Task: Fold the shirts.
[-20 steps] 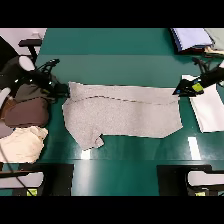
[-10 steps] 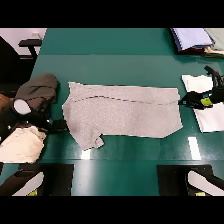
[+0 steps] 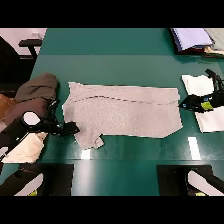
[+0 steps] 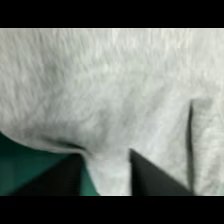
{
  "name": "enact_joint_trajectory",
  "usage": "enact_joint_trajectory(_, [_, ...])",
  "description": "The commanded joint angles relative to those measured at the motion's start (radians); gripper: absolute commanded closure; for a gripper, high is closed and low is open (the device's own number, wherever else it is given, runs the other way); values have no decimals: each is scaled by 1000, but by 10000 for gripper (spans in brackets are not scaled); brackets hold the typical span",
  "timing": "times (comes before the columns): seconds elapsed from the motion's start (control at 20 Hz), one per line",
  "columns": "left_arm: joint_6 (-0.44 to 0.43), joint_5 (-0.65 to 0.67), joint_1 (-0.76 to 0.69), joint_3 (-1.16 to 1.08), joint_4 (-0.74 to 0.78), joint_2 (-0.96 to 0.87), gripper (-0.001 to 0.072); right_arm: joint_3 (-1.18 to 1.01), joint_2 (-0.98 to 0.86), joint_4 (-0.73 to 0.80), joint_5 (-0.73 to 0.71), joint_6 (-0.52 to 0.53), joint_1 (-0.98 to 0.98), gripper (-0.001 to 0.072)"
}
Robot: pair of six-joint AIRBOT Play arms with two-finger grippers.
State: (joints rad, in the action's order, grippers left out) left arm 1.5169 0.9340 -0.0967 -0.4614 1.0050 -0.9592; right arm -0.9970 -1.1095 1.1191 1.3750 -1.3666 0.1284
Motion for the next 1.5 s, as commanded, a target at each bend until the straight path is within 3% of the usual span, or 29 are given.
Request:
enact_joint_trajectory(0.0, [2,-11,-14,-18,-37,4,685,31,3,9,60,0,50,277])
enact_joint_trajectory(0.3, [-6,77,-15,-107,-37,32,686,324,3,40,68,0,236,269])
enact_joint_trajectory(0.6, [-6,91,-14,-108,-35,32,685,423,-50,-58,-108,17,101,276])
enact_joint_trajectory(0.65, [-7,98,-14,-108,-32,32,686,409,-71,-60,-126,17,64,304])
enact_joint_trajectory(0.8, [-32,124,-14,-111,-24,32,686,359,-101,-39,-150,18,-10,640])
enact_joint_trajectory(0.85, [-32,146,-14,-121,-13,32,686,338,-96,-20,-140,17,-18,699])
enact_joint_trajectory(1.0, [-59,234,-14,-217,-10,32,686,238,-23,84,-71,12,-19,700])
enact_joint_trajectory(1.15, [-59,213,-15,-350,4,26,687,99,26,134,-27,2,-19,701])
enact_joint_trajectory(1.45, [-88,82,-14,-592,60,-170,686,-204,-192,132,-14,2,-76,701])
